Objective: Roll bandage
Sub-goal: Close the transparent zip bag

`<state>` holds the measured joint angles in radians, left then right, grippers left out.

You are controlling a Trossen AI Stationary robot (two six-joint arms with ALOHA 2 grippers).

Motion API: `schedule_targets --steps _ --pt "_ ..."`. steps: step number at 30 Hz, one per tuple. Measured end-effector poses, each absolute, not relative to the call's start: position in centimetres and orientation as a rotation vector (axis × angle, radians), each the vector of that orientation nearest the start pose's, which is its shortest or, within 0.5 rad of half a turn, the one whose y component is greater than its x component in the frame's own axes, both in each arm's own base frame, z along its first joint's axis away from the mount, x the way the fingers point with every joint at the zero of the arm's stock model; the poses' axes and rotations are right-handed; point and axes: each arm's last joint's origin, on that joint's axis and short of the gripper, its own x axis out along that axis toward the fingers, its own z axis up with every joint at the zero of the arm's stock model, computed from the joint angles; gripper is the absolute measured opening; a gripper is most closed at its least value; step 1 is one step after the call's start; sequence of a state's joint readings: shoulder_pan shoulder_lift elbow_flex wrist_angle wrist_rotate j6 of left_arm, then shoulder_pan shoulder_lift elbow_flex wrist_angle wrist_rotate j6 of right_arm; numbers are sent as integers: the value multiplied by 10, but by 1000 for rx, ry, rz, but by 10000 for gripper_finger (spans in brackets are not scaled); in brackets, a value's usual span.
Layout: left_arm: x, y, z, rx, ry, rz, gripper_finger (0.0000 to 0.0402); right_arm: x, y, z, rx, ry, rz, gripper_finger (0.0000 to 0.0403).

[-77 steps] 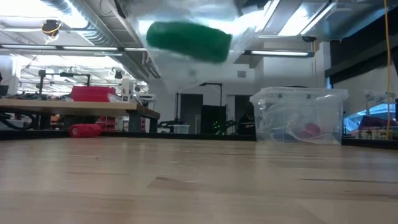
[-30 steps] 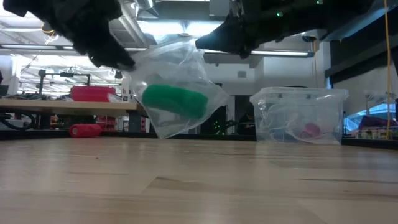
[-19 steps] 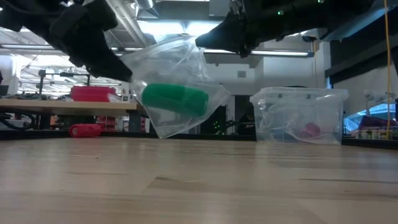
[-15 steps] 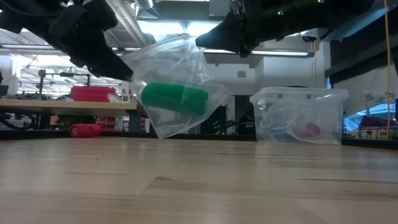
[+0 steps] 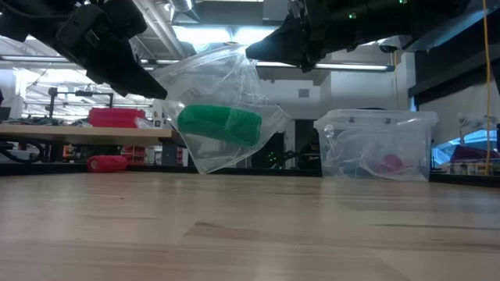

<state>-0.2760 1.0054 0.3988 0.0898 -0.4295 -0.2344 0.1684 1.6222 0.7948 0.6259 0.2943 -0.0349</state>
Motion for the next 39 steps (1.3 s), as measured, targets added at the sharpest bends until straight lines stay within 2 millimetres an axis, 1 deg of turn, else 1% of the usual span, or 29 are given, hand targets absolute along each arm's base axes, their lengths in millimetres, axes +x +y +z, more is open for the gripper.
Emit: schedule_targets --steps 3,8,11,13,15,19,22,26,29,31,33,37,39 --pt "191 -42 192 -53 454 203 6 334 48 208 -80 198 -125 8" --pt "182 -43 204 -111 414 170 1 333 48 206 -80 224 -127 9" --pt "174 -43 214 -128 475 172 1 332 48 202 -63 264 -125 10" --pt "169 -43 217 -138 547 188 1 332 49 201 -31 299 -112 20" --pt "165 -43 217 -135 612 202 0 331 49 203 -23 353 -104 40" --pt "165 -48 226 -155 612 184 0 330 54 212 -24 440 -99 100" --pt "167 -50 231 -164 571 172 0 334 57 223 -27 418 -90 142" --pt "166 -49 228 -200 584 198 5 334 56 223 -54 423 -86 177" --pt "166 -47 227 -218 580 218 21 335 56 224 -53 416 -87 189" --pt "169 -47 224 -247 562 228 41 335 56 224 -53 416 -87 193" --pt "171 -48 217 -266 567 224 65 334 57 223 -53 425 -79 193" --pt "177 -55 205 -267 618 160 114 332 58 219 -41 475 -10 193" --pt "182 -63 201 -236 629 112 130 331 61 217 -19 507 40 193"
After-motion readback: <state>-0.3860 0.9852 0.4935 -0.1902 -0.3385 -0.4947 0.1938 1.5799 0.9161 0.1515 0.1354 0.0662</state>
